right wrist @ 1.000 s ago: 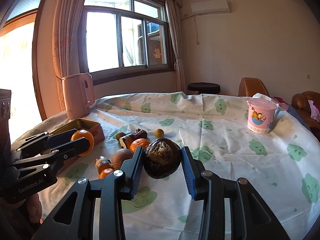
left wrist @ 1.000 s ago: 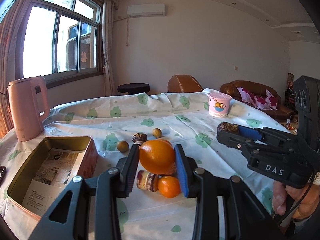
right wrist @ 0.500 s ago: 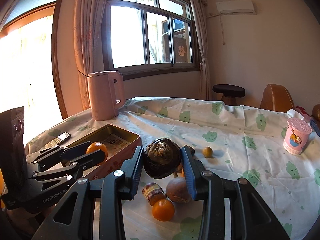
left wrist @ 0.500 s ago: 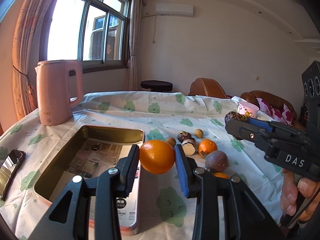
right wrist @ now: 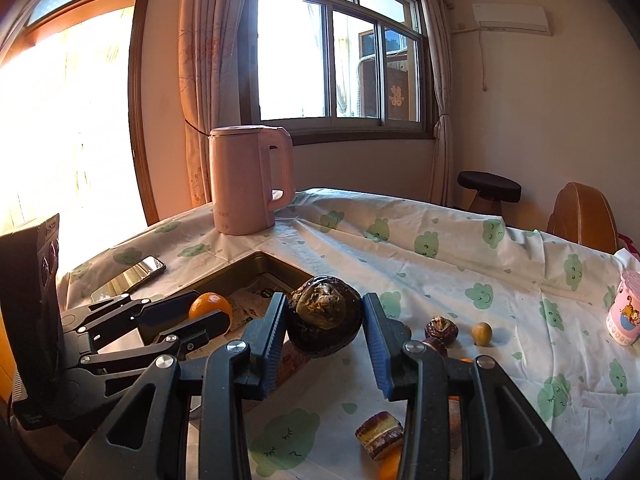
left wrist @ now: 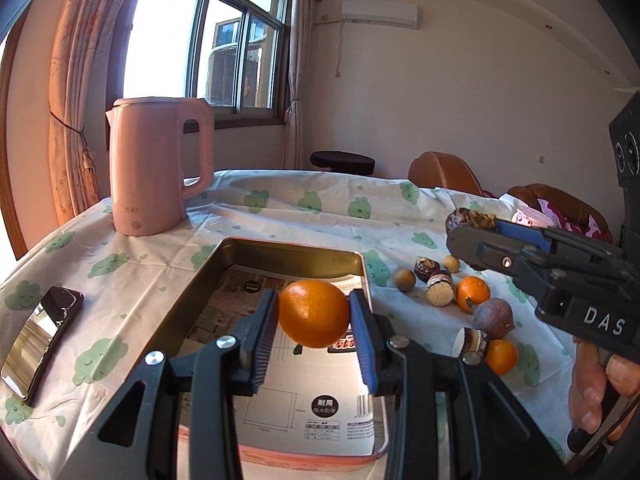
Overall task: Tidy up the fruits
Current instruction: 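Carry the orange and dark fruit in both grippers over the gold tin, then lower both fruits into the tin and open both grippers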
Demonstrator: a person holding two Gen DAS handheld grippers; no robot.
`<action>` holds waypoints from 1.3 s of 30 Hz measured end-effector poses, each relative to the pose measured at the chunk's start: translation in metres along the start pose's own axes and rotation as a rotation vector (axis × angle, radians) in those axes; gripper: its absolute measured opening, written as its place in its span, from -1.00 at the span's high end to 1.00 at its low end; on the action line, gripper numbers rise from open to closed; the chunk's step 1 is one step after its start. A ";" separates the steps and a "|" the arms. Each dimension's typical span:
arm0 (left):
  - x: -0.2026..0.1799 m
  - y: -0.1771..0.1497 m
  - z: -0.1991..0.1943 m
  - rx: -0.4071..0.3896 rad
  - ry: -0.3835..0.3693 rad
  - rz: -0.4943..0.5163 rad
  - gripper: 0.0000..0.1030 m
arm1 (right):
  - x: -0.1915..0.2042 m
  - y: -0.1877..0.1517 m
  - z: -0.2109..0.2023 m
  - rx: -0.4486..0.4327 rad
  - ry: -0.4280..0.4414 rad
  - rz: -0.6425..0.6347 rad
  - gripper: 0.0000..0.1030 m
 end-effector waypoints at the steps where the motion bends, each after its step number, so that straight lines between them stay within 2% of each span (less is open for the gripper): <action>1: 0.003 0.000 0.000 0.002 0.005 -0.003 0.27 | 0.003 0.001 0.003 0.003 0.004 -0.003 0.22; 22: 0.038 0.002 0.014 0.082 0.068 -0.030 0.27 | 0.057 -0.001 0.042 0.062 0.050 -0.069 0.22; 39: 0.059 -0.002 0.027 0.166 0.090 -0.103 0.27 | 0.070 -0.010 0.067 0.142 0.052 -0.101 0.22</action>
Point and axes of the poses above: each gripper's, at about its wrist camera, not at the fingertips, and z roughly the way its jaws point, x to its left, y to its top, the point moved 2 cm from there along z, roughly the way its jaws point, and after that the axes turned 15 degrees about -y, right-handed, at the moved point
